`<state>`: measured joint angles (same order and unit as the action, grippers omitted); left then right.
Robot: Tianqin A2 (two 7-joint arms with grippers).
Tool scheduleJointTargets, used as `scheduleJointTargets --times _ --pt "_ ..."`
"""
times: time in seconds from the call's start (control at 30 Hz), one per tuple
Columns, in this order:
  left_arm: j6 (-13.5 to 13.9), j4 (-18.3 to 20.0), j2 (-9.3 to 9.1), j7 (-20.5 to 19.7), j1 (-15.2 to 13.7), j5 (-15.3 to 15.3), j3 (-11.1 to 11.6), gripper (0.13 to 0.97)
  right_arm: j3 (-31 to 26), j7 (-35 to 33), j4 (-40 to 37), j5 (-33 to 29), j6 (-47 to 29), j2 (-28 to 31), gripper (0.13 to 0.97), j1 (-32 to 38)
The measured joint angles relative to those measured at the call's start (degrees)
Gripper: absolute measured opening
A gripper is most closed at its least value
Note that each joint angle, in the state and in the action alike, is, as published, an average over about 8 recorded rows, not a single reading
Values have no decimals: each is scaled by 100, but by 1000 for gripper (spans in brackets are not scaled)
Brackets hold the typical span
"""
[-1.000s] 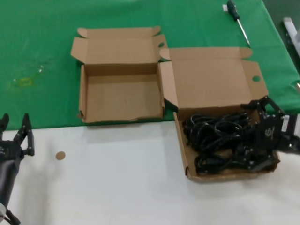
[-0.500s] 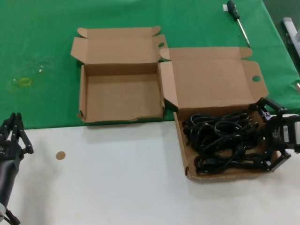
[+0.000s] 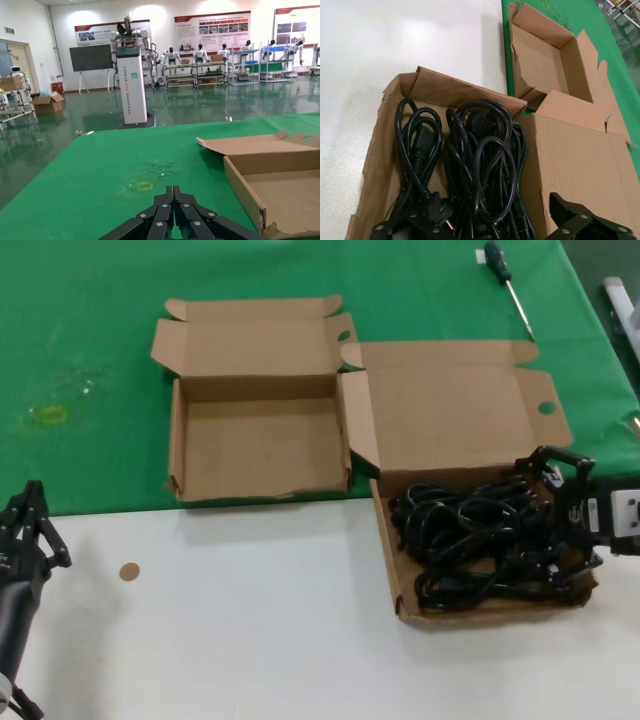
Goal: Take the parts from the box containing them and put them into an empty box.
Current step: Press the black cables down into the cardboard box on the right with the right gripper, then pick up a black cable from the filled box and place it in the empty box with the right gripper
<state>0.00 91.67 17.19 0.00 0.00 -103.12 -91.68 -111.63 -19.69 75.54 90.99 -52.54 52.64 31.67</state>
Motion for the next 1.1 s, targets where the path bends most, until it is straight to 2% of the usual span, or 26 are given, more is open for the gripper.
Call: scheduleJointTargets --times 0.33,0.6,0.73,1.0,1.1 --pt "0 0 0 0 0 0 0 152 -29 -60 -163 -175 -51 -233 683 147" --pt "0 0 0 -1 0 0 0 152 -32 -93 -259 -241 -105 -336 459 231" --pt "0 0 0 -3 0 0 0 152 -16 -109 -282 -248 -133 -344 459 235" --pt "0 0 0 -3 0 1 0 152 58 -50 -211 -231 -180 -268 287 194" --pt "0 0 0 -3 0 2 0 152 91 18 -141 -223 -219 -206 260 191"
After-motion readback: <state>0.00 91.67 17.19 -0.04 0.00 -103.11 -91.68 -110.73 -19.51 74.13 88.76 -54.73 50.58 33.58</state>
